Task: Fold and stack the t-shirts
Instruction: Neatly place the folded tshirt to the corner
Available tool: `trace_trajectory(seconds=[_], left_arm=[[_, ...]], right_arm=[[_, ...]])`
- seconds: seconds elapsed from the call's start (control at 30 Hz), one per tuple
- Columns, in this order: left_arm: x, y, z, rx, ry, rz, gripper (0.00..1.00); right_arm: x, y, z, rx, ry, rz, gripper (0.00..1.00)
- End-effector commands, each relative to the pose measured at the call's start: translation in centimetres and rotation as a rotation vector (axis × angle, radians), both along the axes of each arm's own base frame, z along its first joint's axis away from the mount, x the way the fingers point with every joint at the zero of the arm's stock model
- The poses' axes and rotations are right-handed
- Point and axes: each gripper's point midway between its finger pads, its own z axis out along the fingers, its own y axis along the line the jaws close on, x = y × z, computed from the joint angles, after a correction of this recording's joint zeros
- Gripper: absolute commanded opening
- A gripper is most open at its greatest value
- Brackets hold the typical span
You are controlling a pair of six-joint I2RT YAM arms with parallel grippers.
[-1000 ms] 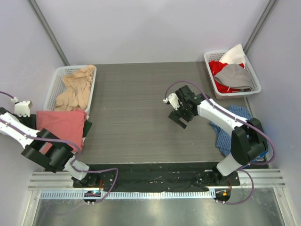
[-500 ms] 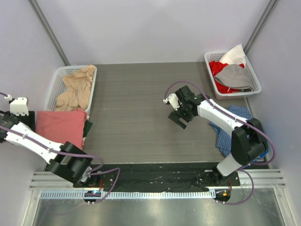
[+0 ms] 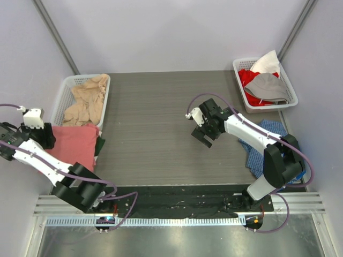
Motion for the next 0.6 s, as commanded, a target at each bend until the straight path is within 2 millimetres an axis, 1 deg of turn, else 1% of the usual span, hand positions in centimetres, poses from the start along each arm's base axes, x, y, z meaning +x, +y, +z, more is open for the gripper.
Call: trace_trajectory(seconds=[0.0,0.07,0.1,0.13,0.17,0.2,0.27,0.3,0.33,0.37,0.4,0.47,0.5,0.57], left_arm=[[1.7,0.3,-2.3,-0.032,-0.022,-0.030,0.54],[2.0,1.2,-3.9,-0.034,0.005,-0.017,0.54],[2.1,1.3,-4.8,-0.044,0.020,-0.014,0.54],[2.3,1.9,-5.2,-0.036,0.021,-0.004,0.53],[2.5,2.4,-6.3,-0.052,0.039,0.006,0.52],[2.5,3.4,-6.7,-0.025,0.054,0.032,0.52],[2.5,4.6,-8.0,-0.023,0.085,0.061,0.50],[2.3,5.7,-8.4,0.009,0.101,0.089,0.50],[2.3,6.2,-8.6,0.021,0.108,0.101,0.50],[2.3,6.6,-9.3,0.019,0.125,0.109,0.50],[2.3,7.1,-9.5,0.034,0.125,0.116,0.50],[2.2,7.4,-10.0,0.031,0.143,0.131,0.49],[2.1,7.3,-10.3,0.020,0.149,0.130,0.49],[2.2,6.6,-10.2,-0.004,0.137,0.114,0.49]], right_arm=[[0.3,0.3,1.4,0.027,-0.052,-0.002,1.00],[0.4,0.3,1.4,0.026,-0.055,-0.004,1.00],[0.4,0.3,1.4,0.027,-0.054,-0.005,1.00],[0.5,0.4,1.6,0.027,-0.058,-0.006,1.00],[0.5,0.3,1.6,0.027,-0.058,-0.006,1.00],[0.5,0.2,1.6,0.024,-0.060,-0.011,1.00],[0.4,0.0,1.6,0.018,-0.063,-0.012,1.00],[0.4,0.0,1.6,0.015,-0.064,-0.011,1.00],[0.4,0.0,1.6,0.015,-0.066,-0.011,1.00],[0.4,-0.2,1.7,0.010,-0.069,-0.015,1.00],[0.5,-0.1,1.7,0.013,-0.073,-0.014,1.00],[0.5,-0.2,1.7,0.015,-0.083,-0.017,1.00],[0.5,-0.2,1.7,0.015,-0.085,-0.019,1.00],[0.6,-0.3,1.8,0.018,-0.096,-0.026,1.00]])
